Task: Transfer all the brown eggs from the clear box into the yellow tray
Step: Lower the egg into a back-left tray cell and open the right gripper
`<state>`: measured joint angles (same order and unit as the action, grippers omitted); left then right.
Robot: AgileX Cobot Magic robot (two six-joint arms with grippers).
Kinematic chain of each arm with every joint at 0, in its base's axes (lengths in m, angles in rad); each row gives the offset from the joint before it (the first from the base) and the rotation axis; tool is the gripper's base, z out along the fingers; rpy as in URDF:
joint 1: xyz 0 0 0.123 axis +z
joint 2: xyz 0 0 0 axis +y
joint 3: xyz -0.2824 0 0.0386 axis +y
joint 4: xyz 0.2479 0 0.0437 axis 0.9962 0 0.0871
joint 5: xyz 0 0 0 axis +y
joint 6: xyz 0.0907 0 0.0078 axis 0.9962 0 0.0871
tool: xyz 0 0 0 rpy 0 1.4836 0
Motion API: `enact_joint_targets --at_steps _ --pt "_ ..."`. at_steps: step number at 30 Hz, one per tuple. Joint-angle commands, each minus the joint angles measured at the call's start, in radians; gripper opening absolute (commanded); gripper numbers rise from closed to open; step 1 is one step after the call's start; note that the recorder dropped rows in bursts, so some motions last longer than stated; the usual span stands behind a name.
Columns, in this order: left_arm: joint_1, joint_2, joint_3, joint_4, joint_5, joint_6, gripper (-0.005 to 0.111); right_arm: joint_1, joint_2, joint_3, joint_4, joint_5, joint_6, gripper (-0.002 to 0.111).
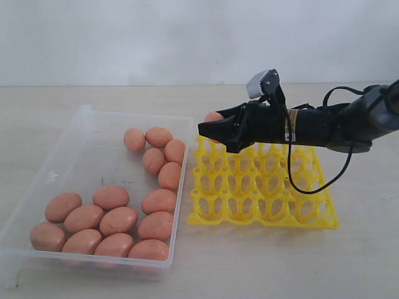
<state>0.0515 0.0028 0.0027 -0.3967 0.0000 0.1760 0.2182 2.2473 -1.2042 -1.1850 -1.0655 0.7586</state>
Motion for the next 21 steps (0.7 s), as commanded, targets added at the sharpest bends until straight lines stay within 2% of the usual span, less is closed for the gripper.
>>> enact_joint_targets --at_steps 1,21 --pt "-0.004 -0.003 -0.003 -0.005 0.000 0.006 0.004 0.022 -0.002 -0.006 0.055 0.065 -0.035 0.000" --pt "-0.004 -0.003 -0.003 -0.005 0.000 0.006 0.004 0.060 0.079 -0.107 0.072 0.115 0.024 0.000"
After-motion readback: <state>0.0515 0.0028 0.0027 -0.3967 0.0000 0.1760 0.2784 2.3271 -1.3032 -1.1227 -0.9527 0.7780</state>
